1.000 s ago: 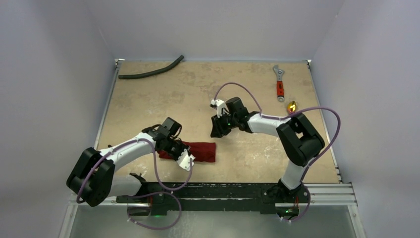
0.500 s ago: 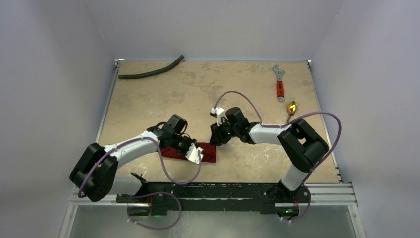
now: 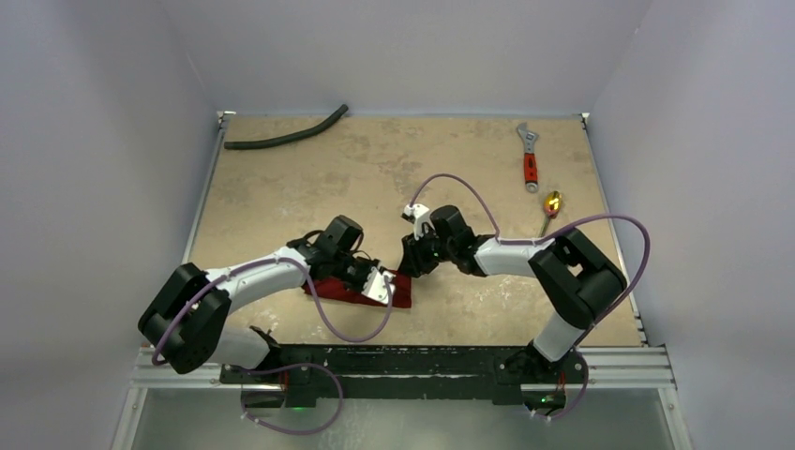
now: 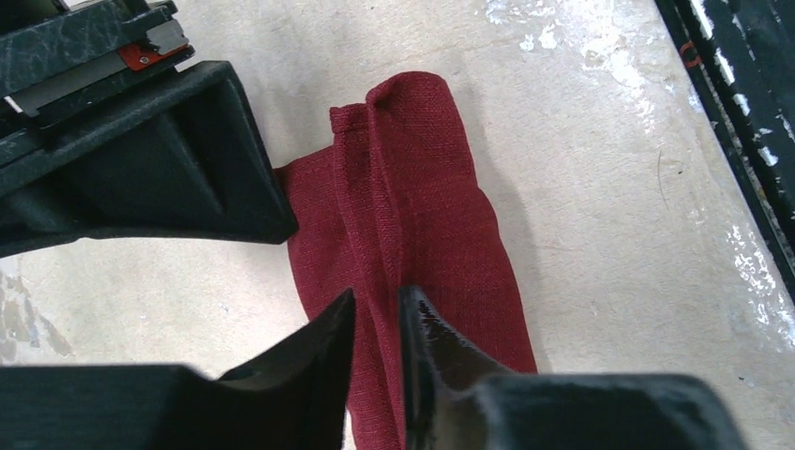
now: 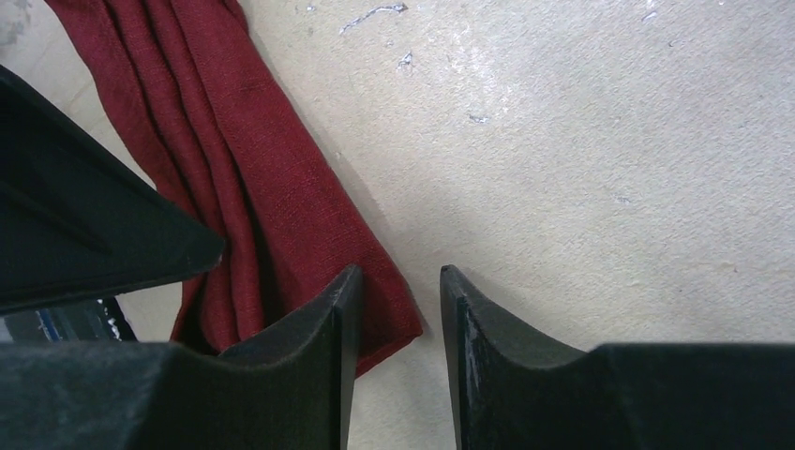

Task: Fold the napkin into a case and place the utensils inside
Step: Smooth out the smaller rectangle-folded napkin at the center of the board.

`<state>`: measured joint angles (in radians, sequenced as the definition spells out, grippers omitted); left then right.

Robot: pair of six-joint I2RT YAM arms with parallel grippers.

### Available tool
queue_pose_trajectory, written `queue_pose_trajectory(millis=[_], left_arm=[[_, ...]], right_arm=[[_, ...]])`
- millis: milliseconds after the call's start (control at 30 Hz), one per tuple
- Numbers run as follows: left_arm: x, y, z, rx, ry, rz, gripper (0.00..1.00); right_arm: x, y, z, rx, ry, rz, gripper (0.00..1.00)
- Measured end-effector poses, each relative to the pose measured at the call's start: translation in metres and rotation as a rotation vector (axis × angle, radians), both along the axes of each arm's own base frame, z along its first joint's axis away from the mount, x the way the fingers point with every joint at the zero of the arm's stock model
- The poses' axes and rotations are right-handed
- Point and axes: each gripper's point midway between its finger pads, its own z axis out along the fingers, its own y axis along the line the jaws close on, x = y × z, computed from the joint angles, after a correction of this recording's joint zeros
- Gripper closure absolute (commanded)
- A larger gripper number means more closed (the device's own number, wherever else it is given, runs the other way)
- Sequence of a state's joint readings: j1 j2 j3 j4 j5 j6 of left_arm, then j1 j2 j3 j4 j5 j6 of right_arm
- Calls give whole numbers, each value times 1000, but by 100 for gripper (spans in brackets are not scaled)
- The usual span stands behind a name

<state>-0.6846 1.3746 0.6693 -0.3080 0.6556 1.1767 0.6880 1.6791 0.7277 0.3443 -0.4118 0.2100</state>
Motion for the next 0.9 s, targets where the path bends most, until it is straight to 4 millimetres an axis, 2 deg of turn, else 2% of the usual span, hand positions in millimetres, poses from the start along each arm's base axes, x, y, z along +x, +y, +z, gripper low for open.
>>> queue_pose_trajectory(millis=[67,200,300,400,567,667,900], left_arm=[[-2,-1,0,-2,7,-2,98],[-7,0,-5,7,15,-9,100],[-9,3,-10,18,23,-8,100],[-9,5,-11,24,18,-6,100],[-7,10,-20,40,0,16,100],[-2,12,-24,48,-23,44,100],[13,10,-24,36,-73,97,100]], right_arm=[[0,-1,3,3,3,-7,68],[3,-2,21,30,-27,-16,77],[4,-2,39,66,-63,-17,76],[1,3,50,111,-73,12,68],[-21,-2,43,135,-35,63,59],[-36,-8,41,144,-19,96,58],[-52,-11,38,170,6,143,56]])
